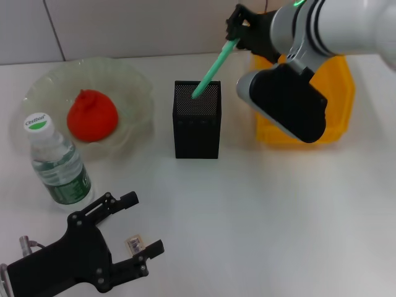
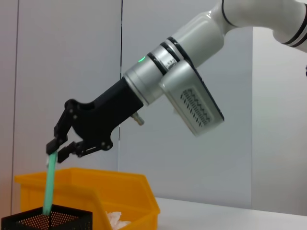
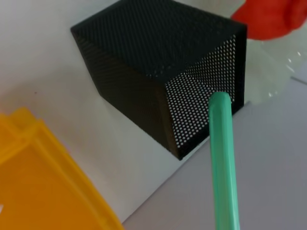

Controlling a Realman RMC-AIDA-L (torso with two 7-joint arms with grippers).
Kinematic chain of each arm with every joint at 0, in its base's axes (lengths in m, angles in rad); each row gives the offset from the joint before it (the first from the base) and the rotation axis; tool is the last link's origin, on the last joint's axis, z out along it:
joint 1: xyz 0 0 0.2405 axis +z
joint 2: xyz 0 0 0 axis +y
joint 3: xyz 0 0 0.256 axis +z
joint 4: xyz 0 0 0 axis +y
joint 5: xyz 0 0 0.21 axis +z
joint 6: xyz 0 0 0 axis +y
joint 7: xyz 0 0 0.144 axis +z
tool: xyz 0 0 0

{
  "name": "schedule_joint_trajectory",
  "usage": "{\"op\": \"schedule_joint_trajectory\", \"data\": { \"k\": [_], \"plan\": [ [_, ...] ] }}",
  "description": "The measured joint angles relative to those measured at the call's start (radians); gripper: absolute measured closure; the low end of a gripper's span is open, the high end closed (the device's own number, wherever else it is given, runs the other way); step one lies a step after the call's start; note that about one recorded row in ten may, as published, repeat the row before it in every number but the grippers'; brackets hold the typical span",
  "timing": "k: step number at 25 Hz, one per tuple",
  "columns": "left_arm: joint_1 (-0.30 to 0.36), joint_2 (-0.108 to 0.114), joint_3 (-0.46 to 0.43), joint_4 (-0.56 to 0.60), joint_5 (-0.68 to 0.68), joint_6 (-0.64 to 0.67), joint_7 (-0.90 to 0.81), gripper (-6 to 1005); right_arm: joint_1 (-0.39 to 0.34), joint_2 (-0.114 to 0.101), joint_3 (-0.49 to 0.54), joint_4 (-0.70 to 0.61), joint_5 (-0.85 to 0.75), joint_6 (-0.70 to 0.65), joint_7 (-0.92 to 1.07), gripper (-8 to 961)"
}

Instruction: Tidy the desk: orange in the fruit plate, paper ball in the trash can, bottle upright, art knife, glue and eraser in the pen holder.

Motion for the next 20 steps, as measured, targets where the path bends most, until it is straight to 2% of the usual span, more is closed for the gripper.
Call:
{"op": "schedule_joint_trajectory", "data": {
  "k": [11, 20],
  "plan": [
    [0.002, 0.0, 0.0, 0.001, -0.001, -0.001, 0.001, 191, 0.053, 0.022, -0.028, 0.118, -0.001, 0.068, -0.055, 798],
    [0.002, 0.0, 0.0, 0.001, -0.001, -0.004, 0.001, 191, 0.066, 0.028, -0.027, 0.115, -0.001, 0.039, -0.041, 794]
  ]
}}
